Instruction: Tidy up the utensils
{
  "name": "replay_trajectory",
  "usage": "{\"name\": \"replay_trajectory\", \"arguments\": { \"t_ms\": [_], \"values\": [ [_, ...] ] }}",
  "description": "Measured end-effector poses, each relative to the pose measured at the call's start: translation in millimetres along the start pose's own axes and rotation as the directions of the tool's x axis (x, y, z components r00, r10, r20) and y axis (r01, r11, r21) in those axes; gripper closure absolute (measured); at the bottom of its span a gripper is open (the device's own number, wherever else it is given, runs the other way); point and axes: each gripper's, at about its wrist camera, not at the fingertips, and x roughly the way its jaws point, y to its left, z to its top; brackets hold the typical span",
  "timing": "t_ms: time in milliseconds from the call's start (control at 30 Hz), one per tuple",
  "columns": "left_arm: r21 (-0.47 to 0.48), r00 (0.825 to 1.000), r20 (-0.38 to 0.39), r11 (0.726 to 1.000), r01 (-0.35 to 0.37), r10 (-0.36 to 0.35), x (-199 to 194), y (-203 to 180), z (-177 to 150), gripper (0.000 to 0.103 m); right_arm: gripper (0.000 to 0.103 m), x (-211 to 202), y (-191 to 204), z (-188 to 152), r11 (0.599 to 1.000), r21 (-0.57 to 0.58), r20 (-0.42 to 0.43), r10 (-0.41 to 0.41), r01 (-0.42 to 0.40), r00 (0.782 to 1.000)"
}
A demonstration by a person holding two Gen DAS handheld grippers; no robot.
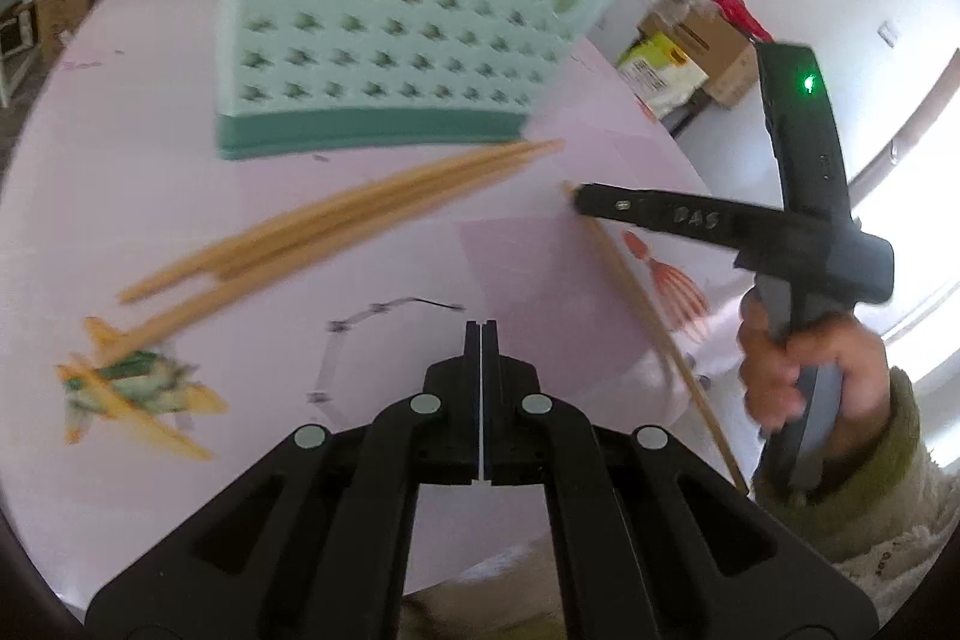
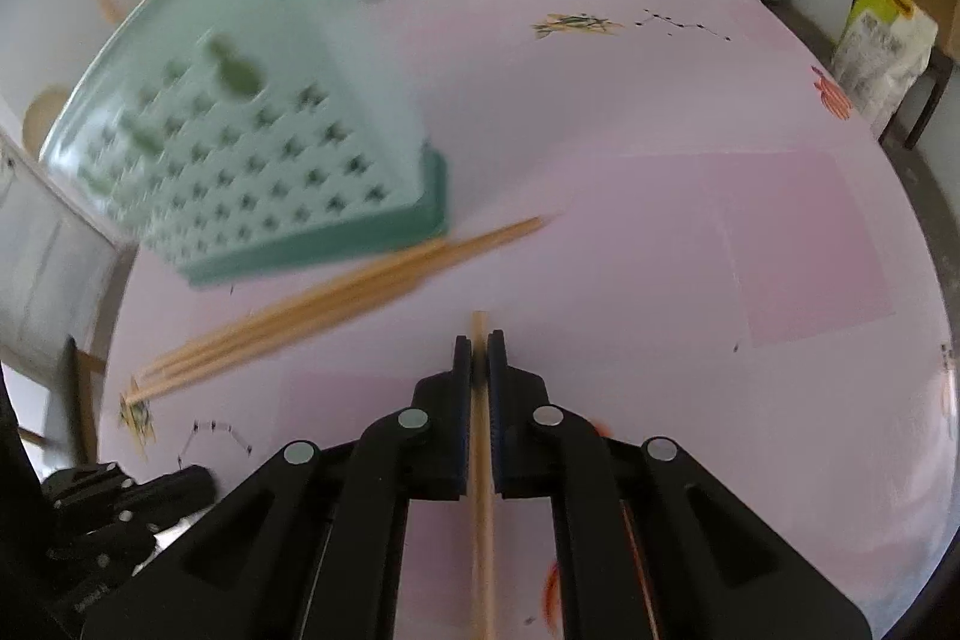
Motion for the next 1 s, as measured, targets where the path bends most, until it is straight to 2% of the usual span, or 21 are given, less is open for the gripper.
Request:
{"name": "replay_trajectory", "arguments": {
  "t_ms": [67, 133, 200, 267, 367, 500, 567, 633, 733, 800, 900, 1000],
  "values": [
    [0.021, 0.997, 0.038, 0.998, -0.06, 0.06, -12, 6, 0, 0.101, 0.096, 1, -2, 2, 1.0, 0.005, -0.015, 0.015, -0.015, 1.0],
    [0.056, 0.986, 0.088, 0.987, -0.149, 0.143, -27, 12, 1, 0.09, 0.093, -3, -2, -1, 1.0, -0.004, -0.024, 0.028, -0.028, 0.999],
    [0.075, 0.967, 0.134, 0.971, -0.229, 0.218, -42, 22, 2, 0.084, 0.082, -5, -3, -7, 1.0, -0.008, -0.039, 0.03, -0.03, 0.999],
    [0.07, 0.957, 0.14, 0.961, -0.267, 0.256, -48, 32, 5, 0.082, 0.08, -10, -3, -17, 0.999, -0.007, -0.048, 0.045, -0.045, 0.998],
    [0.058, 0.953, 0.085, 0.953, -0.296, 0.291, -45, 51, 9, 0.081, 0.08, -14, -4, -25, 0.998, -0.004, -0.066, 0.056, -0.056, 0.996],
    [0.104, 0.955, 0.043, 0.95, -0.295, 0.292, -39, 56, 6, 0.081, 0.08, -16, -1, -31, 0.998, -0.019, -0.075, 0.054, -0.056, 0.996],
    [0.131, 0.949, 0.025, 0.94, -0.314, 0.313, -30, 55, 6, 0.081, 0.08, -16, 5, -32, 0.998, -0.038, -0.074, 0.047, -0.05, 0.996],
    [0.134, 0.95, 0.03, 0.941, -0.311, 0.31, -30, 53, 5, 0.081, 0.082, -17, 11, -34, 0.997, -0.063, -0.071, 0.032, -0.036, 0.997],
    [0.124, 0.955, 0.024, 0.947, -0.298, 0.297, -34, 57, 2, 0.081, 0.089, -17, 17, -34, 0.995, -0.096, -0.064, -0.001, -0.005, 0.998],
    [0.149, 0.955, 0.006, 0.944, -0.295, 0.298, -33, 55, 2, 0.081, 0.095, -17, 18, -35, 0.995, -0.101, -0.059, -0.017, 0.011, 0.998],
    [0.182, 0.964, -0.048, 0.951, -0.249, 0.261, -35, 48, 0, 0.081, 0.096, -15, 14, -33, 0.996, -0.084, -0.06, -0.007, 0.001, 0.998],
    [0.159, 0.972, -0.128, 0.971, -0.177, 0.198, -38, 42, -3, 0.081, 0.096, -16, 13, -34, 0.997, -0.076, -0.056, -0.003, -0.001, 0.998]
  ]
}}
